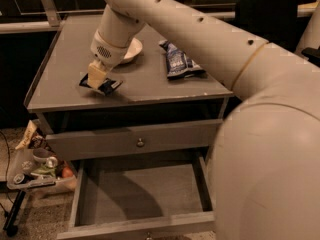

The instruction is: Place rxbar blueberry into middle drawer

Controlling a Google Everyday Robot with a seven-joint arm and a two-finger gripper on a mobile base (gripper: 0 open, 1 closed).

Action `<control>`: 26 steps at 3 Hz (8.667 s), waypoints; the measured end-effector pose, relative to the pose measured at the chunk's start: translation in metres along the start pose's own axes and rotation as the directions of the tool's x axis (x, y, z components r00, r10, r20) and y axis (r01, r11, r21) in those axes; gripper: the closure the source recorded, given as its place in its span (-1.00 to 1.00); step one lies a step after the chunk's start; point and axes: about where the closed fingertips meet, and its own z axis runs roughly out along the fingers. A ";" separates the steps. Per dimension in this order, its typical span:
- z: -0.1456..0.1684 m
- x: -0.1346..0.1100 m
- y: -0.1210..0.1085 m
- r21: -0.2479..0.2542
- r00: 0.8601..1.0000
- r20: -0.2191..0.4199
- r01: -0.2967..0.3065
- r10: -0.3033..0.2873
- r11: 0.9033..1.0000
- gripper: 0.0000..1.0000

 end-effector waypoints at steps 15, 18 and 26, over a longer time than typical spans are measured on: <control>0.242 0.284 0.072 -0.059 0.775 0.095 -0.622 0.624 0.781 1.00; 0.274 0.296 0.046 -0.053 0.721 0.138 -0.679 0.679 0.732 1.00; 0.337 0.322 0.012 -0.075 0.625 0.135 -0.767 0.769 0.637 -0.77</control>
Offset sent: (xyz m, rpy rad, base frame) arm -0.0283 -0.0148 0.0015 0.0092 -0.0109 -0.0685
